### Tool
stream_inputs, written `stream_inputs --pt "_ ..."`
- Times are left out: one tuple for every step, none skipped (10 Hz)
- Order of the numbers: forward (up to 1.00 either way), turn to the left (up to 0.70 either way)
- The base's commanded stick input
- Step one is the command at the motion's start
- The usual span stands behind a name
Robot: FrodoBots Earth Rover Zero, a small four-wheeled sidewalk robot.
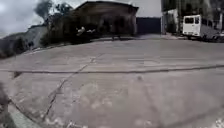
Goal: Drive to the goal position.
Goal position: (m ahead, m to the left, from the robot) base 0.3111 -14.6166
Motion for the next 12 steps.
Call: stream_inputs --pt "0.00 0.00" --pt "0.00 0.00" --pt "0.00 0.00" --pt "0.18 -0.01" --pt "0.70 -0.16" --pt "0.70 -0.35" --pt "0.70 -0.35" --pt "0.70 -0.35" --pt "0.70 -0.35" --pt "0.70 -0.35" --pt "0.70 -0.35" --pt "0.70 -0.35"
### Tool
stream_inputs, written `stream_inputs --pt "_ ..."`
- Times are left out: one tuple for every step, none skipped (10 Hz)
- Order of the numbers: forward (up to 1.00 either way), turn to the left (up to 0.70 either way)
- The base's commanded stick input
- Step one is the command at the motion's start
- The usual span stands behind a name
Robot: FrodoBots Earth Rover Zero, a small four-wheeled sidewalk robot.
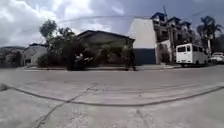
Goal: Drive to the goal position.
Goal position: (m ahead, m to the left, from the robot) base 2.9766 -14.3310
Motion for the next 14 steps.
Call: stream_inputs --pt "0.67 -0.36" --pt "0.42 -0.40" --pt "0.00 -0.70" --pt "0.00 -0.70" --pt "0.00 -0.70" --pt "0.00 -0.70" --pt "0.00 -0.70" --pt "0.00 -0.70" --pt "0.00 -0.70" --pt "0.00 -0.70" --pt "0.00 -0.70" --pt "0.00 -0.70" --pt "0.00 -0.70" --pt "0.00 -0.70"
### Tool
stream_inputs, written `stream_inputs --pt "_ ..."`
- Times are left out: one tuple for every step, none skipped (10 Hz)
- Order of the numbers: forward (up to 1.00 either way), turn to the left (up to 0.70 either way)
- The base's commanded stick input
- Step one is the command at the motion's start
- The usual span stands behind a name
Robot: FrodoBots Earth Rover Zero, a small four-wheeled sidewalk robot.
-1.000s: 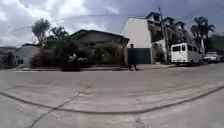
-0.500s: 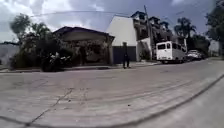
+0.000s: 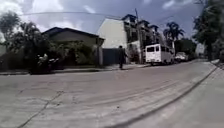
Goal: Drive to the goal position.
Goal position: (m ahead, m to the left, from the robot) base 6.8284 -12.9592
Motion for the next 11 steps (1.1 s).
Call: stream_inputs --pt "0.00 -0.70" --pt "0.00 -0.70" --pt "0.00 -0.70" --pt "0.00 -0.70" --pt "0.00 -0.70" --pt "0.00 -0.70" --pt "0.00 -0.70" --pt "0.00 -0.70" --pt "0.00 -0.70" --pt "0.00 -0.34" --pt "0.00 -0.06"
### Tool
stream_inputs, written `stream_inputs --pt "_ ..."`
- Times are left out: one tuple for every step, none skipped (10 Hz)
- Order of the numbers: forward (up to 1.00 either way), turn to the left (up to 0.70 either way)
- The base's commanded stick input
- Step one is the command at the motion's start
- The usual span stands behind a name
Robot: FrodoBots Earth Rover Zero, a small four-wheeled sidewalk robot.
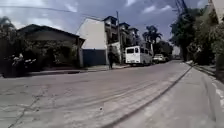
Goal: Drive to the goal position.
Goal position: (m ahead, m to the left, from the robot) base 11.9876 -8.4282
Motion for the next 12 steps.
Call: stream_inputs --pt "0.00 0.00" --pt "0.00 0.00" --pt "0.00 0.00" --pt "0.00 0.00" --pt "0.00 0.00" --pt "0.19 0.00" --pt "0.55 0.00" --pt "0.70 0.00" --pt "0.70 0.00" --pt "0.70 0.00" --pt "0.70 0.00" --pt "0.70 0.00"
